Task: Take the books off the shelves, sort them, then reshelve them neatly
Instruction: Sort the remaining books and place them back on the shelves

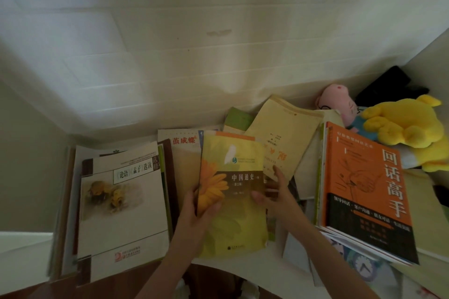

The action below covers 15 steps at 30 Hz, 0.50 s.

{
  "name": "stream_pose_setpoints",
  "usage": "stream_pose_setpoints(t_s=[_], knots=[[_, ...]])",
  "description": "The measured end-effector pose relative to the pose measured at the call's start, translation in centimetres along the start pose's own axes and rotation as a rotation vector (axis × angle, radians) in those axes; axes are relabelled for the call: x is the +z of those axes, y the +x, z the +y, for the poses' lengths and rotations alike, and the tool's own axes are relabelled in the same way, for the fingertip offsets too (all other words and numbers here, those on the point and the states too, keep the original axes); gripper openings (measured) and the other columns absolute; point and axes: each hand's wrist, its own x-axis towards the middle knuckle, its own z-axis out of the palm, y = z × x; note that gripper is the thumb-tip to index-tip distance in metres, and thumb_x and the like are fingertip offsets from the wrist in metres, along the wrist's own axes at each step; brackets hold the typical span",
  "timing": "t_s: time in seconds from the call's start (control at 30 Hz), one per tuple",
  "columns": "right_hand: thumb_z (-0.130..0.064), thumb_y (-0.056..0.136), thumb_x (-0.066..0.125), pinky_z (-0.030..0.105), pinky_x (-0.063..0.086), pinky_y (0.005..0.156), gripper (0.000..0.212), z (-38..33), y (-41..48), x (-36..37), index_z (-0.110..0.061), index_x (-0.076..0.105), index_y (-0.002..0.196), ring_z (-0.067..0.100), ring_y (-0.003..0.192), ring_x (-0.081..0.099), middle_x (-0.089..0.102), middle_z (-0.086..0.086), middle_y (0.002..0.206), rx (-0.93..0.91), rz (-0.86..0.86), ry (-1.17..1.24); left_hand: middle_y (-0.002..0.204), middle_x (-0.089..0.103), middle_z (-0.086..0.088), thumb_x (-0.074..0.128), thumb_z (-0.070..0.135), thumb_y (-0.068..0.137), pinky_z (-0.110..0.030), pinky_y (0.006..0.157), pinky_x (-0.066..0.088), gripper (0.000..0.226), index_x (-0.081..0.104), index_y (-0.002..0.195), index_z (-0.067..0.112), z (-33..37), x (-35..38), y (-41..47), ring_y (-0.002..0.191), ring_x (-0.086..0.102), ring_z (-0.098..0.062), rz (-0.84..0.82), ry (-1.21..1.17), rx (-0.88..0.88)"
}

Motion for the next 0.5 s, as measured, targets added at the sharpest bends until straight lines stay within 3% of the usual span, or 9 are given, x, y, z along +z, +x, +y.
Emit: stream_pose_setpoints(t_s=[0.1, 0.17, 0.23, 0.3, 0.4, 0.5], knots=[[-0.021, 0.067, 0.085, 0.036, 0.052, 0.089, 0.110, -0.5, 0.0, -1.1, -0.038, 0.006, 0.143, 0.019, 0.107, 0.052, 0.046, 0.006, 0.120, -0.090, 0.019, -0.014, 0.114, 0.058, 0.015, 0.064, 0.011, 0.085, -0.014, 0.068, 0.052, 0.047, 0.044, 0.112, 0.043, 1.7, -0.3, -0.2, 0.098, 0.062, 0.002, -0.057, 0.026, 0.070], [-0.041, 0.051, 0.092, 0.040, 0.047, 0.100, 0.124, -1.3, -0.2, -1.7, -0.044, 0.005, 0.140, 0.016, 0.119, 0.045, 0.040, -0.003, 0.128, -0.149, 0.004, -0.036, 0.111, 0.061, 0.012, 0.064, 0.004, 0.083, -0.013, 0.066, 0.051, 0.050, 0.045, 0.112, 0.040, 3.0, -0.4, -0.2, 0.091, 0.063, 0.005, -0.079, 0.025, 0.122], [-0.050, 0.045, 0.092, 0.037, 0.046, 0.102, 0.132, -1.7, -0.2, -2.0, -0.051, 0.002, 0.142, 0.014, 0.128, 0.047, 0.046, -0.010, 0.136, -0.201, -0.096, 0.076, 0.104, 0.064, 0.014, 0.067, 0.006, 0.079, -0.014, 0.068, 0.051, 0.052, 0.045, 0.112, 0.040, 4.3, -0.7, -0.1, 0.090, 0.064, 0.005, -0.103, 0.031, 0.181], [-0.041, 0.046, 0.094, 0.039, 0.052, 0.094, 0.132, -2.1, -0.4, -2.2, -0.061, 0.003, 0.139, 0.016, 0.125, 0.054, 0.056, -0.006, 0.134, -0.228, -0.156, 0.266, 0.100, 0.067, 0.019, 0.078, 0.017, 0.074, -0.016, 0.071, 0.052, 0.055, 0.046, 0.113, 0.040, 5.6, -1.2, 0.1, 0.092, 0.064, 0.002, -0.128, 0.013, 0.210], [-0.019, 0.054, 0.093, 0.044, 0.053, 0.090, 0.126, -3.5, -1.7, -1.9, -0.057, 0.008, 0.139, 0.019, 0.118, 0.060, 0.064, -0.004, 0.125, -0.382, -0.029, 0.339, 0.104, 0.066, 0.023, 0.079, 0.032, 0.065, -0.017, 0.073, 0.053, 0.062, 0.045, 0.117, 0.036, 6.7, -2.0, 0.6, 0.095, 0.064, -0.001, -0.127, 0.033, 0.275], [0.012, 0.066, 0.077, 0.033, 0.054, 0.091, 0.111, -4.4, -2.6, -0.8, -0.037, 0.010, 0.140, 0.006, 0.109, 0.062, 0.063, -0.025, 0.116, -0.518, 0.131, 0.230, 0.100, 0.066, 0.019, 0.076, 0.012, 0.075, -0.016, 0.074, 0.052, 0.057, 0.041, 0.115, 0.035, 6.4, -2.2, 1.8, 0.092, 0.064, 0.002, -0.075, 0.103, 0.327]])
